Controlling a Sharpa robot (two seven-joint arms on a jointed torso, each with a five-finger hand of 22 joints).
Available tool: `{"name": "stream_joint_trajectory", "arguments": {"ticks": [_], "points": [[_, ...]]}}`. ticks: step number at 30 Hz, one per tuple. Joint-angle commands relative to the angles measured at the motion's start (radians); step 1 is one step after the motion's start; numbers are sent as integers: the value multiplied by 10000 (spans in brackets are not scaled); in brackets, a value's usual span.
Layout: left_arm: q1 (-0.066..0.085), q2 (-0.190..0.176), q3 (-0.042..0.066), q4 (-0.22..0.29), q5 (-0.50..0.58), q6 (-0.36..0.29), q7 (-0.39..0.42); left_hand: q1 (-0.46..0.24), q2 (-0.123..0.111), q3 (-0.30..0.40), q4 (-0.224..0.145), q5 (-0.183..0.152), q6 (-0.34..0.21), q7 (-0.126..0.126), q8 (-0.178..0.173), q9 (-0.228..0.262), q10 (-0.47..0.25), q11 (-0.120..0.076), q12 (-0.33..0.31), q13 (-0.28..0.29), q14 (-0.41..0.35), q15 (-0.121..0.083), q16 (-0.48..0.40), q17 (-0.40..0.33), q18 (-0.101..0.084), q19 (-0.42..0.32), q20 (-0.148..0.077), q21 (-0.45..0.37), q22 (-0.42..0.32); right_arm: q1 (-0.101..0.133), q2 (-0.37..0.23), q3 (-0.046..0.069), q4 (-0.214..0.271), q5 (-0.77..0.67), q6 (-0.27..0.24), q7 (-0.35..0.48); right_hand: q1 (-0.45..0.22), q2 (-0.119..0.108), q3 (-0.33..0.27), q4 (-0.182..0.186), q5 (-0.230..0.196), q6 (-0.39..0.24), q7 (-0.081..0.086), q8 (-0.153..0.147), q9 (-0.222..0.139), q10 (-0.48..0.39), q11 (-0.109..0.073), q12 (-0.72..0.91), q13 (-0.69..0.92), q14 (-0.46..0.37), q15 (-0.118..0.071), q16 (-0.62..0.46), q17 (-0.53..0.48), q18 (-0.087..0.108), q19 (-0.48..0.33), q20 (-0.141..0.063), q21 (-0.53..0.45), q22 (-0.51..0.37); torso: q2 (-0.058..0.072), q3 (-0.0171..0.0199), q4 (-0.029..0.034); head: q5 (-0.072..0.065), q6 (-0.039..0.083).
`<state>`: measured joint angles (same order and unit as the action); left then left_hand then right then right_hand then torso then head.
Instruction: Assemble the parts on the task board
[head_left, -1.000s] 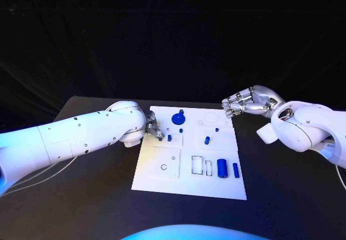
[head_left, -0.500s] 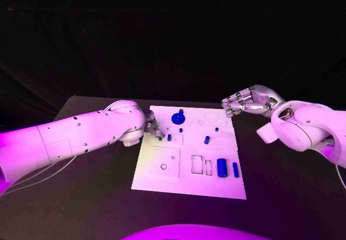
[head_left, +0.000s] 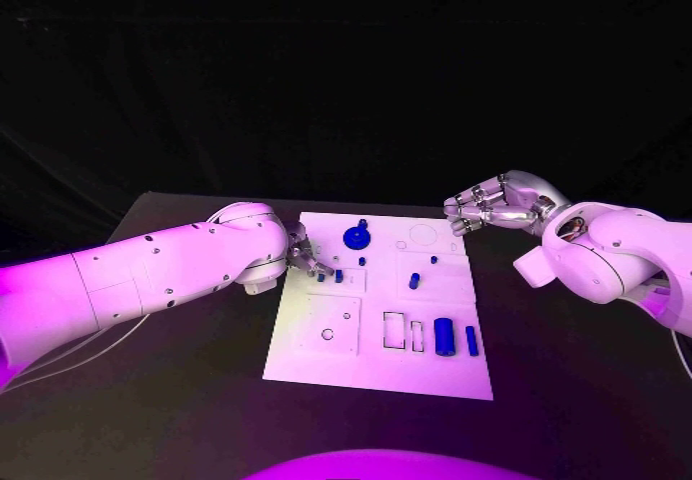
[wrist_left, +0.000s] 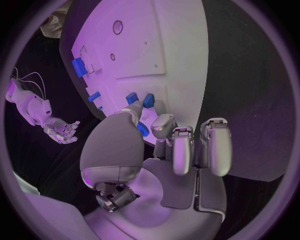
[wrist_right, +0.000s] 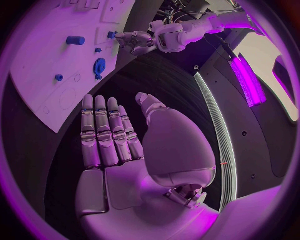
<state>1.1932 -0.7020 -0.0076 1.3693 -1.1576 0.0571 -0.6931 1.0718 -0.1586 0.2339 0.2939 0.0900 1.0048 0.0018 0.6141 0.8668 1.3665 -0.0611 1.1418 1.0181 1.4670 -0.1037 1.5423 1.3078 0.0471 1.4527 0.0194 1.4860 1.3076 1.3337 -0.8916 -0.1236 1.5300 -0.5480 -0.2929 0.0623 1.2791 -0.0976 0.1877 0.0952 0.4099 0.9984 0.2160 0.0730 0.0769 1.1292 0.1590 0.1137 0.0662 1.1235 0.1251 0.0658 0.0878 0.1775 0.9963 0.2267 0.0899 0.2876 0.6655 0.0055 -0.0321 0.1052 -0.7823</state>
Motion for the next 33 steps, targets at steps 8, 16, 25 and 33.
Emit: {"name": "stream_joint_trajectory", "arguments": {"ticks": [8, 16, 25, 33], "points": [[-3, -107, 93, 169, 201, -549, 96, 26, 276, -351, -9, 59, 32, 12, -104, 25, -133, 18, -37, -82, 957, -34, 64, 2373, -64, 0, -15, -4, 1029, -13, 7, 1, -10, -47, 128, 95, -12, 58, -49, -9, 40, -30, -21, 7, 17, -38, -48, 58, -5, -10, -34, 18, -9, 60, 24, 56, -63, -10, 7, 0, -3, -28, 23], [23, -411, 304, 547, 1200, -1872, 1318, 480, 463, -313, -9, 60, -540, 281, -509, -60, -1135, 254, -1338, -1573, 905, 140, -63, 2228, 290, -1097, 52, -886, -439, -51, 14, 1, -37, -47, 132, 96, -12, 58, -49, -9, 40, -30, -21, 7, 17, -38, -48, 58, -5, -10, -34, 18, -9, 60, 24, 56, -63, -10, -2, 9, -3, -64, 19], [57, -476, 320, 675, 1764, -3761, 4222, 2077, 333, -22, -95, 10, -1958, 1365, -2121, -1541, -4089, 1260, -3867, -3911, -2375, 1058, -5878, -3338, 1307, -5184, 686, -5282, -5842, -93, 18, 0, -65, -47, 124, 99, -30, 58, -69, -5, 43, -42, -14, 3, 15, -51, -42, 60, -7, -20, -29, 13, -24, 58, 24, 59, -72, -32, -8, 16, 16, -96, 81], [-6, -31, 66, 472, -600, -4141, 5746, 4547, -333, 1347, -791, 53, -1651, 1490, -3078, -3351, -4660, 1484, -5708, -5805, -2931, 1224, -8231, -5549, 1376, -4968, 958, -6630, -6783, -121, 13, 0, -42, -135, 95, 149, -26, 69, -65, -6, 50, -42, -16, 3, 16, -53, -42, 62, -7, -20, -28, 14, -27, 58, 25, 59, -74, -37, 11, -5, -17, -154, 131]]}}
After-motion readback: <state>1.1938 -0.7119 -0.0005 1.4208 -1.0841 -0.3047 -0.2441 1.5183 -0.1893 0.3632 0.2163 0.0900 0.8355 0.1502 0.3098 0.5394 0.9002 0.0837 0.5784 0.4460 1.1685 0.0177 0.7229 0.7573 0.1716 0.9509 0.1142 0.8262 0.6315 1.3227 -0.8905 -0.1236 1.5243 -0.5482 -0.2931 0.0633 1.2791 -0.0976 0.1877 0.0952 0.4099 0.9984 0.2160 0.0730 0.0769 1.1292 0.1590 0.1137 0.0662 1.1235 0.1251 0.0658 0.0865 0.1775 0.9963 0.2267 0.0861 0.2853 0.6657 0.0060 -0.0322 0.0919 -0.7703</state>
